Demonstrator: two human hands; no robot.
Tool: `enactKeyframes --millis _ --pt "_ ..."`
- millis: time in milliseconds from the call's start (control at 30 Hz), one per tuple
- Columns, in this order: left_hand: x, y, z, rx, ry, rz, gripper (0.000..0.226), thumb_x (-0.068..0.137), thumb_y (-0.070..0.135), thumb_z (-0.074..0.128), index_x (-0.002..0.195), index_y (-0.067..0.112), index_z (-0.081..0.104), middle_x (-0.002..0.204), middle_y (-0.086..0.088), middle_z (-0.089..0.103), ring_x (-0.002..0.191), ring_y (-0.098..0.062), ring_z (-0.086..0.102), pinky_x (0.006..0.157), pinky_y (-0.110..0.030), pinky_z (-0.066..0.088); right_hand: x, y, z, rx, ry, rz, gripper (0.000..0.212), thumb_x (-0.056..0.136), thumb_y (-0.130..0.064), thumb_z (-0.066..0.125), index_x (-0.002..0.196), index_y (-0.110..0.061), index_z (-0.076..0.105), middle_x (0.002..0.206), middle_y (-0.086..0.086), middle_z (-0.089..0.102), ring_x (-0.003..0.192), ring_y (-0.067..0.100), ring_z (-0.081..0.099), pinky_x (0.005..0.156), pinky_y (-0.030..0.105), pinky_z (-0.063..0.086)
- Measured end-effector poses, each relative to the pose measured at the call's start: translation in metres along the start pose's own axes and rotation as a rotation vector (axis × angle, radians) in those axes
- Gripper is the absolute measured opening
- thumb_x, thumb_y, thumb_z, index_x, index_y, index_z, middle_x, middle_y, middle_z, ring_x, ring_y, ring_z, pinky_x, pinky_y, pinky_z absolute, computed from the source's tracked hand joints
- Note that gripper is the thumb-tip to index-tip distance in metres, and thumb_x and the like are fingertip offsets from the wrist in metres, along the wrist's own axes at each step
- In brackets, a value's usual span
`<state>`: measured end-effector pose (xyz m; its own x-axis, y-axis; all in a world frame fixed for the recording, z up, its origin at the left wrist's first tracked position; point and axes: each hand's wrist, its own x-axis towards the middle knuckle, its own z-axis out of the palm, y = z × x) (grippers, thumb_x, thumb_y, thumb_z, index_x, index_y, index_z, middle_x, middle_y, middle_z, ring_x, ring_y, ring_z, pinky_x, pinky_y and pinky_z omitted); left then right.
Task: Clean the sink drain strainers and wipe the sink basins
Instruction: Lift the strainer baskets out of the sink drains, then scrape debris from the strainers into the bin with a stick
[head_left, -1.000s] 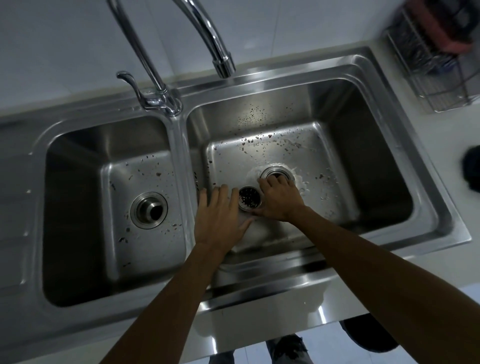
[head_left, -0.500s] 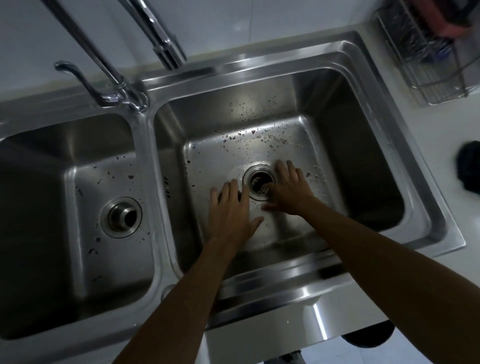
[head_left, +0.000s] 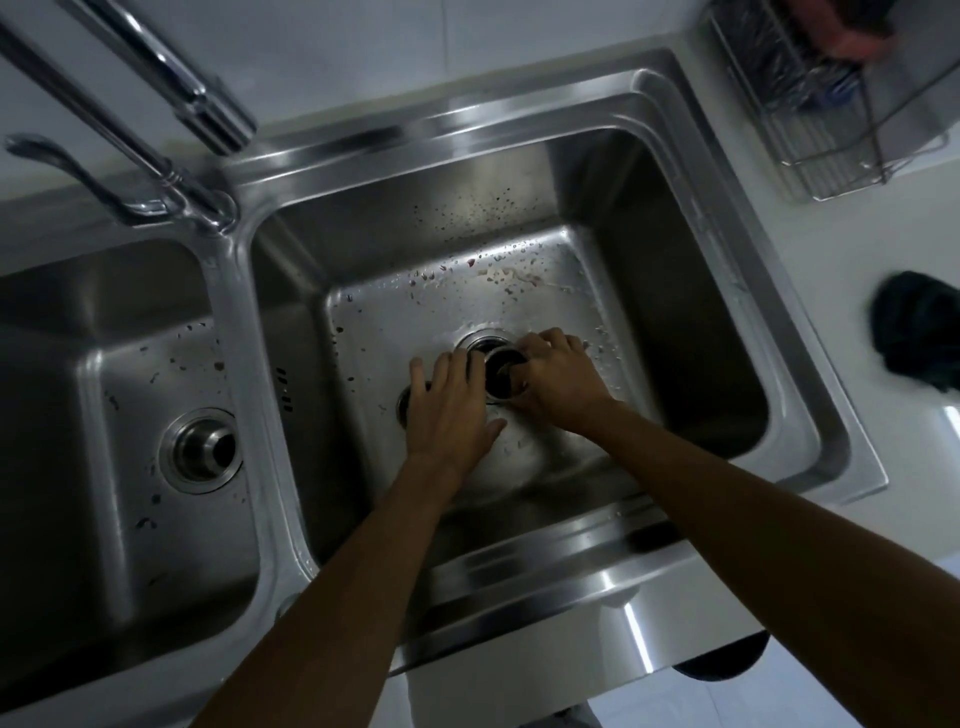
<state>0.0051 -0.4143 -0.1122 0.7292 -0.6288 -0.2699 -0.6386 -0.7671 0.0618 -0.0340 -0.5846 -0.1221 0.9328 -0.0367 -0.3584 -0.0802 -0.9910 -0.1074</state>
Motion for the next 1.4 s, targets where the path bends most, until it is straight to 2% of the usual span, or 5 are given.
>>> enactKeyframes --millis 633,833,1000,1100,1400 --pt "-0.024 0.018 0.008 -0.038 -0.075 0.075 0.093 0.089 0.073 0.054 0.158 0.017 0.028 0.161 -0.014 0.034 0.146 -0.033 0.034 0.121 -0.054 0.021 -0.038 0.016 -0.002 0.049 -0.142 0.022 0.063 0.080 -0.053 0.070 0.126 -0.018 0.046 0.127 0.010 0.055 0.117 0.032 0.053 0.097 0.048 0.045" --pt "0.007 0.050 -0.048 -0.173 0.119 0.170 0.094 0.085 0.074 0.059 0.153 0.014 0.036 0.156 -0.013 0.042 0.140 -0.031 0.043 0.112 -0.050 0.036 -0.074 0.056 -0.060 0.393 0.126 0.214 0.047 0.085 -0.043 0.071 0.124 -0.031 0.048 0.127 -0.003 0.055 0.115 0.017 0.054 0.091 0.037 0.052" --pt "0.047 0.133 -0.129 -0.171 0.286 0.327 0.103 0.079 0.081 0.059 0.152 0.011 0.039 0.147 -0.013 0.052 0.128 -0.032 0.055 0.101 -0.049 0.044 -0.130 0.123 -0.134 0.315 0.527 0.325 0.023 0.092 -0.035 0.060 0.113 -0.026 0.059 0.103 -0.002 0.063 0.085 0.014 0.061 0.073 0.032 0.054" --pt "0.064 0.176 -0.165 -0.162 0.314 0.377 0.112 0.078 0.086 0.055 0.157 0.011 0.029 0.156 -0.016 0.043 0.138 -0.033 0.048 0.109 -0.051 0.041 -0.157 0.160 -0.163 0.260 0.638 0.416 0.024 0.093 -0.039 0.061 0.114 -0.028 0.061 0.098 -0.007 0.063 0.077 0.007 0.061 0.069 0.034 0.057" --pt "0.105 0.226 -0.165 -0.118 0.357 0.397 0.111 0.078 0.084 0.059 0.157 0.012 0.028 0.160 -0.016 0.037 0.142 -0.033 0.043 0.110 -0.051 0.038 -0.134 0.243 -0.173 -0.046 0.550 0.473 0.054 0.093 -0.041 0.065 0.145 -0.037 0.049 0.108 0.006 0.059 0.093 0.026 0.061 0.063 0.034 0.049"
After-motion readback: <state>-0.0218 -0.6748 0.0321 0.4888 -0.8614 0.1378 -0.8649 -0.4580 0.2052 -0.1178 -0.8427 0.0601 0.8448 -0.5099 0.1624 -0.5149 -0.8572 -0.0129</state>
